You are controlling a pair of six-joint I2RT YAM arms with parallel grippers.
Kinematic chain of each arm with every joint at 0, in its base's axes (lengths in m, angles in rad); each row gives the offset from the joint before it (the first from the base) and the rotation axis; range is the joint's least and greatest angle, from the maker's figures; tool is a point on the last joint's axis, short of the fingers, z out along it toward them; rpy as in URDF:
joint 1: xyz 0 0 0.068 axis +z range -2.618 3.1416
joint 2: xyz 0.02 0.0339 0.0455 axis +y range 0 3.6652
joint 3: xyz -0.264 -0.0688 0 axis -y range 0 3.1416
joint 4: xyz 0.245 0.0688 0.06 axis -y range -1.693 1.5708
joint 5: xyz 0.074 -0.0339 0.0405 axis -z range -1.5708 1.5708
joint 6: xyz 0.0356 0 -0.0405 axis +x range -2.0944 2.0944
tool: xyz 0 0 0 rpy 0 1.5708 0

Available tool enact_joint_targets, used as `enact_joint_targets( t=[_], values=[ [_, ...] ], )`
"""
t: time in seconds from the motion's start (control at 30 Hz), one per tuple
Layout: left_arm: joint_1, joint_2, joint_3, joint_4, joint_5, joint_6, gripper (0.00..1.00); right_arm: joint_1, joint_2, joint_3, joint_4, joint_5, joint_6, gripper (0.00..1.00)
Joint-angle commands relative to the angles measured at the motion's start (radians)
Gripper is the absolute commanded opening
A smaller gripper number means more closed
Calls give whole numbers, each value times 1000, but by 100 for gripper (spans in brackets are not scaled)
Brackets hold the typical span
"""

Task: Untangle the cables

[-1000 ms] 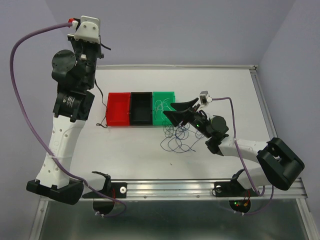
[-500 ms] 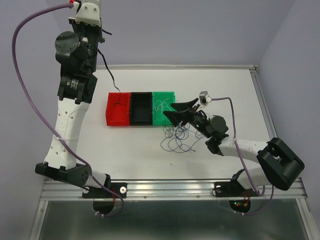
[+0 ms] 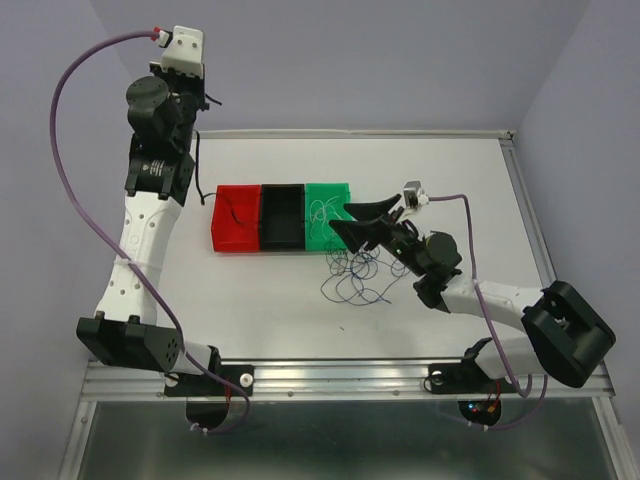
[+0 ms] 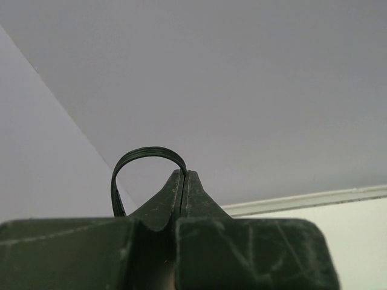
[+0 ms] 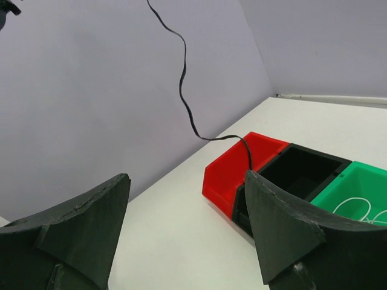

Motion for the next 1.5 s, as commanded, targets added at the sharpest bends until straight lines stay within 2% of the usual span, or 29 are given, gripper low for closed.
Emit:
enact_joint_targets(
  t=[0.0,0.13,0.4,0.53,0.7,0.97,1.23,1.33,1.47],
  values=[
    [9,-84,-69,98,92,-36,0,2,-25,16,30,20,-21,82],
    [9,-113,-110,99,140,-48,0,2,-10,26,30,19,-17,81],
    [9,-118,-73,50,221,-96,0,1,11,39,30,17,-12,81],
    [9,-115,-73,27,306,-125,0,1,8,36,30,23,-12,81],
    [11,-92,-78,18,287,-128,0,1,4,35,30,27,-12,81],
    [9,-67,-119,-9,387,-168,0,2,5,33,30,30,-10,81],
    [4,-33,-50,-55,516,-249,0,1,10,36,30,30,-9,81],
    [-3,-20,-56,-57,542,-269,0,1,7,35,30,30,-9,81],
    [-58,-20,-99,-40,476,-251,0,2,5,35,30,31,-10,81]
  ],
)
